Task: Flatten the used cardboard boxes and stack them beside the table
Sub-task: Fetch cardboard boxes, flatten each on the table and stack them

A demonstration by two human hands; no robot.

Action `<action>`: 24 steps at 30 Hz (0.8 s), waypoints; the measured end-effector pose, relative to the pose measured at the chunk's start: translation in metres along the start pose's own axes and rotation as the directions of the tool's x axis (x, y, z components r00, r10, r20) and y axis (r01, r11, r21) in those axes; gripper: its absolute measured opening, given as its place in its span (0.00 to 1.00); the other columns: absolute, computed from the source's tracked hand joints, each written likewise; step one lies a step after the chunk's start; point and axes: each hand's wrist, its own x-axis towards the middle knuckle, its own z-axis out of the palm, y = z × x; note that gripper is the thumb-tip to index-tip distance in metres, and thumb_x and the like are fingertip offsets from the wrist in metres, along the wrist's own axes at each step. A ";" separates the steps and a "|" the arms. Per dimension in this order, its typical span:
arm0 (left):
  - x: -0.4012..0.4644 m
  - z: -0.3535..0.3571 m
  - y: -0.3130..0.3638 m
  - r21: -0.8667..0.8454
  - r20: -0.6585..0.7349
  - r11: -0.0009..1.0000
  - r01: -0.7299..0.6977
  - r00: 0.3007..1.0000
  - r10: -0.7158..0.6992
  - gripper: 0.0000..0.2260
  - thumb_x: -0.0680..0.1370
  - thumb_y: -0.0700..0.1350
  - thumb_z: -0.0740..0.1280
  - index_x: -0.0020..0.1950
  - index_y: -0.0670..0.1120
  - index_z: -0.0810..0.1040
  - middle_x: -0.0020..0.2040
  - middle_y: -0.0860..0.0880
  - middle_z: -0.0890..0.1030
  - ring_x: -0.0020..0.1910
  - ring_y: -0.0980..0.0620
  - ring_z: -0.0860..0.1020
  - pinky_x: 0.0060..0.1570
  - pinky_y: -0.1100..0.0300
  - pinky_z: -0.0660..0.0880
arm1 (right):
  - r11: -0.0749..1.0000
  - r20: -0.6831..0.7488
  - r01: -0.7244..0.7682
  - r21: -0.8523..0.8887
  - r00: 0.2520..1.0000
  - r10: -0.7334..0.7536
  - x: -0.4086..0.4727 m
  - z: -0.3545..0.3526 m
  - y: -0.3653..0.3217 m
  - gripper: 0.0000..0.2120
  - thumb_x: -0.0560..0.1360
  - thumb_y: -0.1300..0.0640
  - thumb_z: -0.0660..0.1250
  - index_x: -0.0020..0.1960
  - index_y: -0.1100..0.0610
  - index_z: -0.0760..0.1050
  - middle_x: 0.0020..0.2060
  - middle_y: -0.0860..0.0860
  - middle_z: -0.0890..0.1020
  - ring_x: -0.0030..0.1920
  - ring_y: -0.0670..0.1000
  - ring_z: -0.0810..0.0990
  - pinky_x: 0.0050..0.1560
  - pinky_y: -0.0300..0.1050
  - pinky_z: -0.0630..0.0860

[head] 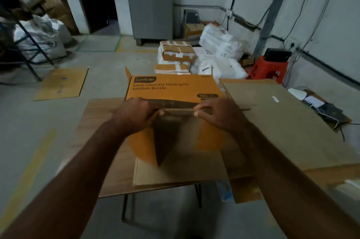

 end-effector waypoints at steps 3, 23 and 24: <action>0.031 0.006 -0.008 0.110 -0.183 0.991 0.074 0.982 -0.053 0.25 0.80 0.60 0.49 0.62 0.50 0.79 0.56 0.46 0.83 0.56 0.41 0.81 0.61 0.42 0.72 | 0.996 -0.061 0.008 -0.084 0.998 -0.013 0.035 -0.002 0.008 0.16 0.81 0.39 0.60 0.55 0.48 0.81 0.49 0.46 0.85 0.50 0.51 0.82 0.59 0.53 0.72; 0.112 0.110 -0.008 0.169 0.427 0.927 0.335 0.823 -0.375 0.47 0.75 0.65 0.69 0.80 0.66 0.37 0.83 0.53 0.37 0.82 0.44 0.39 0.70 0.22 0.46 | 0.971 0.311 -0.111 -0.209 0.934 0.174 0.140 0.092 0.105 0.31 0.82 0.31 0.46 0.82 0.41 0.50 0.83 0.50 0.51 0.82 0.54 0.48 0.76 0.70 0.43; 0.112 0.108 -0.007 0.164 0.425 0.926 0.339 0.823 -0.377 0.47 0.75 0.65 0.70 0.80 0.66 0.37 0.83 0.54 0.37 0.82 0.44 0.39 0.70 0.21 0.46 | 0.977 0.316 -0.094 -0.191 0.937 0.152 0.137 0.089 0.104 0.35 0.80 0.29 0.48 0.82 0.42 0.52 0.83 0.50 0.52 0.82 0.54 0.49 0.77 0.69 0.43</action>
